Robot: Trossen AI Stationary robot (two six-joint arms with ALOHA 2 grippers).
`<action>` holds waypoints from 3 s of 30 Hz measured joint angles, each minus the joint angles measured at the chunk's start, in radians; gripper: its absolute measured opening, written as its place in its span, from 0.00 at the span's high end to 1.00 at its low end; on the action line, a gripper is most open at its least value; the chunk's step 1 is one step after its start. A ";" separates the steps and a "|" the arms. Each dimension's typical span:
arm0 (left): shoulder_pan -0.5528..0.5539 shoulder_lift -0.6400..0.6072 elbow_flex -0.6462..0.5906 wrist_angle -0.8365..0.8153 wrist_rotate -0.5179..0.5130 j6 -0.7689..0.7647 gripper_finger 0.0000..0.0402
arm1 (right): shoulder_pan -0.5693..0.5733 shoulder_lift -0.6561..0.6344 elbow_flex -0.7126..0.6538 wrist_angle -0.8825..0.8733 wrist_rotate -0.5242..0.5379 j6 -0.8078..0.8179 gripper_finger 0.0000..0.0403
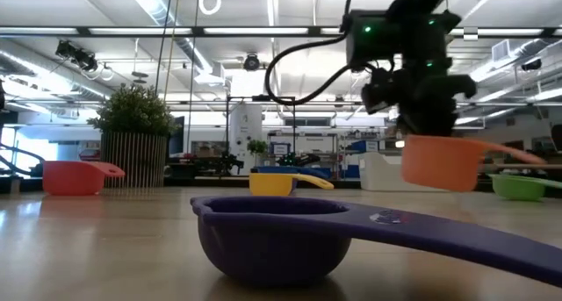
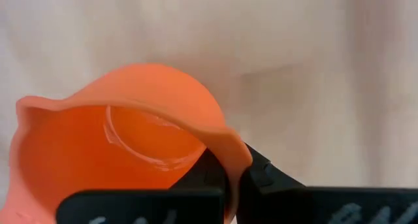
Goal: Nest measuring cups in basket
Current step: Move the orange measuring cup to the middle right of the table, then stack the blue measuring cup on top of the orange measuring cup
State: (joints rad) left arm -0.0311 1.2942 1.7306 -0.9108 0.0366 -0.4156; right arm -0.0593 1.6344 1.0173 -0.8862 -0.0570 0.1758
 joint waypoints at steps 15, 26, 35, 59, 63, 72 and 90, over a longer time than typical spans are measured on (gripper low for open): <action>0.000 0.000 0.000 0.000 0.000 -0.001 0.66 | -0.108 0.001 -0.031 0.092 0.030 -0.178 0.98; 0.000 0.000 0.000 0.000 -0.018 -0.002 0.66 | -0.106 0.001 -0.053 0.151 0.030 -0.180 0.91; 0.000 0.000 0.000 0.000 -0.016 0.006 0.66 | -0.105 0.001 0.023 0.141 -0.093 -0.194 0.82; 0.165 0.061 -0.004 -0.292 -0.144 -0.013 0.66 | -0.092 -0.003 1.087 -0.456 -0.264 -0.305 0.86; 0.218 0.118 -0.003 -0.285 -0.123 0.056 0.66 | -0.077 -0.003 1.244 -0.490 -0.255 -0.307 0.87; 0.312 0.309 -0.004 -0.209 -0.059 0.108 0.66 | -0.055 -0.066 1.311 -0.496 -0.184 -0.307 0.87; 0.343 0.613 -0.004 -0.043 -0.068 -0.096 0.66 | -0.051 -0.161 1.311 -0.522 -0.146 -0.310 0.87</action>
State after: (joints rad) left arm 0.3115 1.9076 1.7264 -0.9541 -0.0317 -0.5119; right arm -0.1104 1.4739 2.3280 -1.4086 -0.2026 -0.1341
